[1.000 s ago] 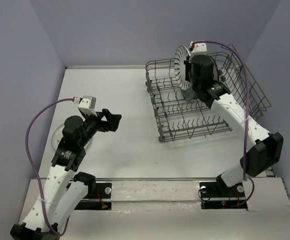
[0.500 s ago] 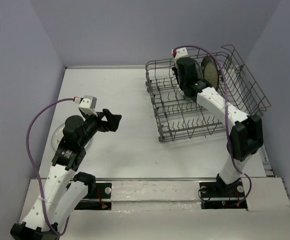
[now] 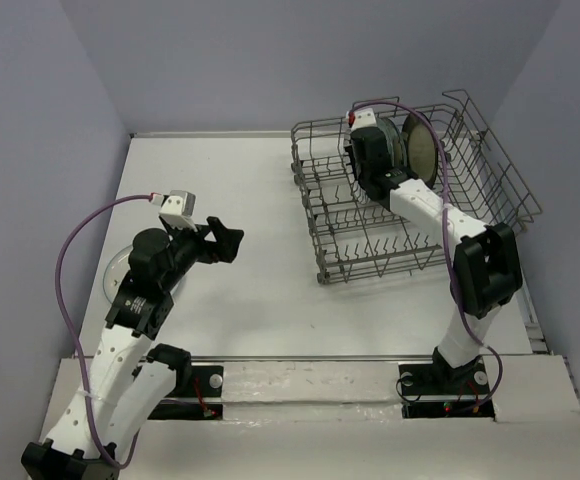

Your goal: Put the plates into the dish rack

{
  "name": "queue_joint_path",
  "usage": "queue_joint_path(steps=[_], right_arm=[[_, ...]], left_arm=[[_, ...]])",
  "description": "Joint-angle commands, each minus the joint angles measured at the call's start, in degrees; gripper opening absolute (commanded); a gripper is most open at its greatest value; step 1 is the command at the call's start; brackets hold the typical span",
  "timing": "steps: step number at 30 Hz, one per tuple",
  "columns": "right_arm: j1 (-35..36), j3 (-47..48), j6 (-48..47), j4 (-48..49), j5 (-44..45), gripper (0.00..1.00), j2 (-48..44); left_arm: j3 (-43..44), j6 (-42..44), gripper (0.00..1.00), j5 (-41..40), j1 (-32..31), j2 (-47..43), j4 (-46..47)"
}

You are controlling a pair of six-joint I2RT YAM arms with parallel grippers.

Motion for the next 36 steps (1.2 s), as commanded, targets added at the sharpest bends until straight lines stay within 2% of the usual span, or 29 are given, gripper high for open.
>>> queue_joint_path(steps=[1,5,6,11,12,15,19,26,30,36], right_arm=[[-0.57,0.18,3.49,7.71,-0.53,0.20,-1.88],[-0.57,-0.17,4.81,7.10,-1.06,0.35,-2.85],[-1.09,-0.17,5.25,6.66,-1.24,0.44,-2.94],[-1.10,1.31,5.34,3.85,-1.85,0.68,-5.04],[-1.10,1.32,5.34,3.41,-2.46,0.68,-5.66],[-1.10,2.02,8.06,1.74,-5.80,0.80,-9.16],[-1.10,1.85,11.92,0.15,-14.74,0.89,-14.43],[-0.48,-0.79,18.61,0.15,-27.32,0.93,-20.16],[0.75,-2.37,20.02,0.15,-29.10,0.93,-22.71],[3.90,-2.55,24.05,0.94,-37.25,0.93,-24.65]], left_arm=[[0.01,1.16,0.99,-0.47,0.53,0.60,1.54],[0.01,1.25,0.99,-0.83,0.62,0.77,1.45],[0.01,1.25,0.99,-1.00,0.62,0.95,1.37],[0.19,1.34,0.99,-1.79,0.80,1.83,1.28],[0.19,1.34,0.99,-1.79,0.80,1.83,1.28],[0.36,1.42,0.99,-3.46,0.97,2.00,1.28],[0.37,1.25,0.99,-4.86,1.24,0.78,1.89],[-0.16,-0.16,0.99,-10.49,1.50,-4.67,3.21],[0.19,-0.77,0.99,-11.29,1.41,-7.48,3.91],[6.06,-1.04,0.99,-15.15,1.50,-11.87,4.61]])
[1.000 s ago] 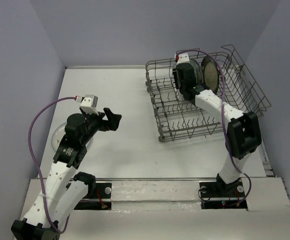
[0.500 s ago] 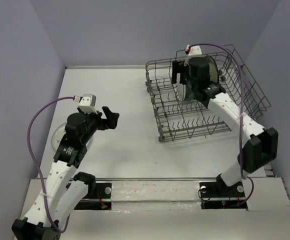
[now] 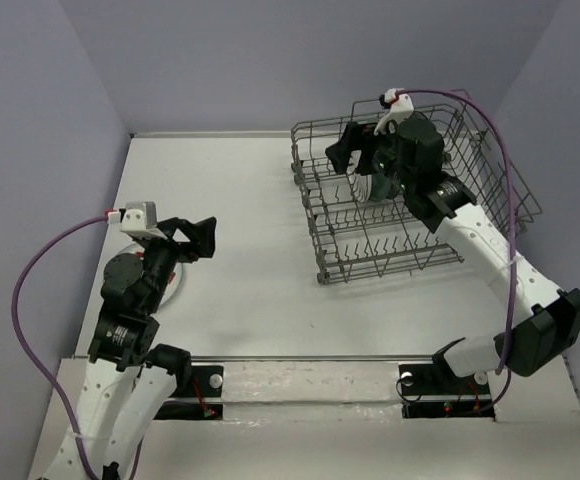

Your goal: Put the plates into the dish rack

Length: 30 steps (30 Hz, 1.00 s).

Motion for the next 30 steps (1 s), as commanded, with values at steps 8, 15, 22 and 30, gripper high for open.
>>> queue_joint_path(steps=[8,15,22,30], right_arm=[[17.77,3.92,8.98,7.09,-6.25,0.86,8.79],[24.37,8.21,16.98,12.63,-6.16,0.59,22.57],[30.60,15.25,20.84,13.09,-4.94,0.45,38.13],[33.86,25.35,23.40,13.00,-4.32,0.45,52.74]], left_arm=[[8.28,-0.40,0.99,-8.33,0.28,-9.73,7.52],[7.76,0.56,0.99,-12.74,0.19,-13.77,9.18],[2.14,0.39,0.99,-14.14,-1.74,-16.32,12.26],[0.11,0.48,0.99,-14.23,-4.03,-18.35,12.79]])
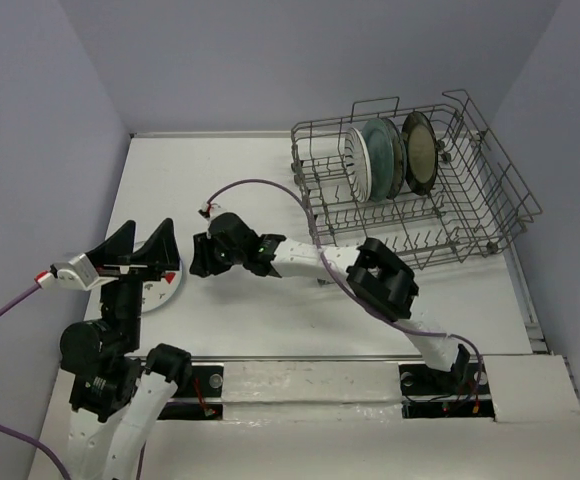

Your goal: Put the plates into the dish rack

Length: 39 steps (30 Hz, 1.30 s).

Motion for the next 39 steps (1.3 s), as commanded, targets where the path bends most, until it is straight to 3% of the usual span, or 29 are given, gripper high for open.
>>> queue_joint_path(steps=[1,8,14,17,22,27,33,36,39], right_arm=[[1.12,7.98,2.63,3.19,0.10,0.48,5.23],[1.65,17.57,9.04,3.28,-6.05,0.52,16.31],[1.65,19.78,12.74,3.71,-4.31,0.43,19.92],[1.65,19.60,13.45,4.07,-1.94,0.22,20.09],[1.65,12.26,12.31,5.11,3.78,0.07,15.27],[1.04,-2.08,8.44,7.58,12.99,0.07,5.26],[-2.82,-23.44,8.00,9.68,15.04,0.07,-7.58],[-4.49,-29.78,7.48,10.75,13.19,0.20,-11.89],[-4.50,-32.59,4.93,9.96,8.29,0.43,-14.09]], left_arm=[[-0.70,0.76,0.99,-0.96,-1.08,-1.21,4.68],[-1.14,0.32,0.99,0.01,-1.43,-1.21,5.12],[-1.41,0.14,0.99,0.71,-1.52,-0.86,5.39],[-1.49,0.14,0.99,0.89,-1.43,-0.77,5.39],[-1.49,0.50,0.99,0.62,-1.43,-0.60,4.95],[-1.67,0.50,0.99,0.98,-1.52,-0.33,4.68],[-1.76,0.32,0.99,1.59,-1.43,0.19,4.68],[-1.76,0.32,0.99,2.03,-1.52,0.63,4.68],[-1.76,0.41,0.99,2.03,-1.52,1.60,4.51]])
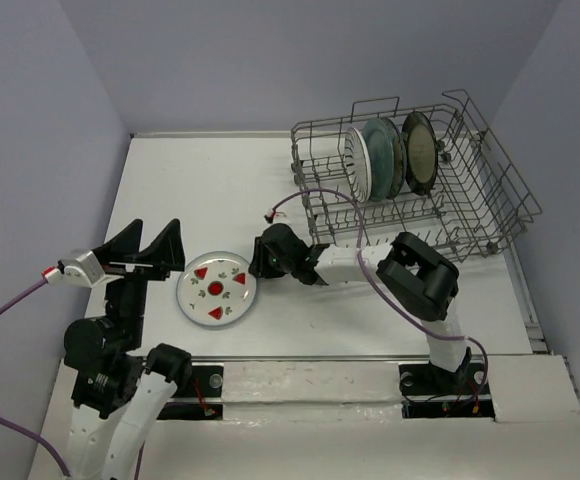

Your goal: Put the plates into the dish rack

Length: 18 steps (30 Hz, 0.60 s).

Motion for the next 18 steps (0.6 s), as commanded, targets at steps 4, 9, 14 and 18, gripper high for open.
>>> queue_joint_path(steps=[4,9,14,18], right_arm=[[-0.85,-3.87,-4.57,-0.48,-9.53,0.48,-3.26],[-0.85,-3.34,-3.87,-0.83,-13.84,0.43,-0.19],[-0.85,-1.94,-2.29,-0.83,-12.97,0.07,1.40],[-0.85,-0.35,-2.63,-0.66,-9.72,0.07,-2.02]], left_arm=[[-0.36,0.36,0.99,1.07,-0.27,3.42,3.04],[-0.27,0.28,0.99,1.34,-0.19,5.00,2.87],[-0.10,0.10,0.99,1.51,-0.10,5.97,2.25],[0.17,0.01,0.99,2.04,-0.18,6.94,1.73]])
